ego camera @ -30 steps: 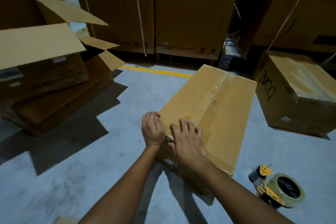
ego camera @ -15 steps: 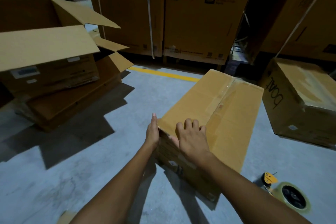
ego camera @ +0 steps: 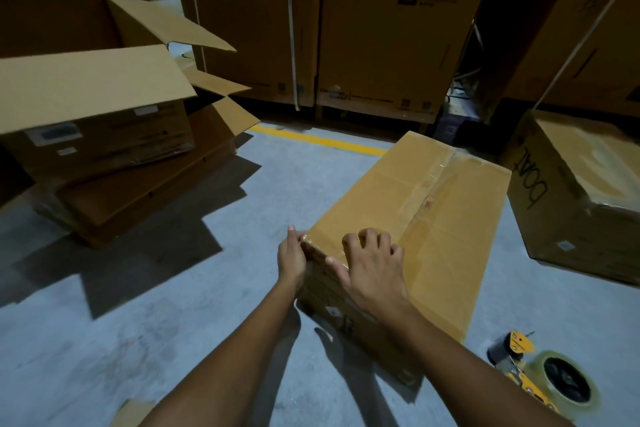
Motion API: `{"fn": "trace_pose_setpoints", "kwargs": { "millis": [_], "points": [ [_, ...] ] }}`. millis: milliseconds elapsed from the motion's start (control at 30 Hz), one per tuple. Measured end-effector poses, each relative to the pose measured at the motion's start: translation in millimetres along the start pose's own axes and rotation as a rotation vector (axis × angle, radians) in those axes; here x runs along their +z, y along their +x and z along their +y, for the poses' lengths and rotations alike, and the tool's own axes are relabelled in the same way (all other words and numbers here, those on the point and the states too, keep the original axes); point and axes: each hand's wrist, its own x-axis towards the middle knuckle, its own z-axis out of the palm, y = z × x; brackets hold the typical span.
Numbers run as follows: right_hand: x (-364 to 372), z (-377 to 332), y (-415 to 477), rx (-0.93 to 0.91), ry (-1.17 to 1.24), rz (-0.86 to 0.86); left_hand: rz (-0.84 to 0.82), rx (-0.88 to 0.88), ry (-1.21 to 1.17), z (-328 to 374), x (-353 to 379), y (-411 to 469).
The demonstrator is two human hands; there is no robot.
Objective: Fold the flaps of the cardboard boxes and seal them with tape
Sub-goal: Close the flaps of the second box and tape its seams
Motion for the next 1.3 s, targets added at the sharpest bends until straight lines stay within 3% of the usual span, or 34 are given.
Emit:
{"fn": "trace_pose_setpoints", "kwargs": {
  "millis": [100,267,467,633,767,833,900,967,1100,1200,1300],
  "points": [
    [3,0,-1,0.009,-0.006,0.018,0.112,0.207,-0.041,28,5,-12],
    [9,-4,1,-0.022,-0.134,0.049,0.093,0.811,0.498,30,25,-10],
    [15,-7,0,-0.101,-0.177,0.075,0.071,1.150,0.556,8,19,7],
    [8,-3,0,-0.118,-0.125,0.004,0.033,1.183,0.714,8,18,9],
    [-15,41,-7,-0.321,-0.081,-0.301,-0.157,1.313,1.082,19,2,0],
    [-24,63,-12,-0.378,-0.076,-0.372,-0.260,1.359,1.222,31,4,-10],
    [-25,71,-23,-0.346,-0.062,-0.334,-0.382,1.404,1.269,39,18,-24],
    [-17,69,-40,-0.233,-0.066,-0.191,-0.490,1.372,1.206,37,36,-41],
    [0,69,-76,-0.029,-0.083,0.076,-0.429,1.304,1.115,15,50,-59],
    [11,76,-87,-0.080,-0.121,0.181,-0.434,1.495,1.182,6,42,-45],
    [16,85,-86,-0.193,-0.170,0.169,-0.578,1.690,1.419,12,29,-29]
  ]
}}
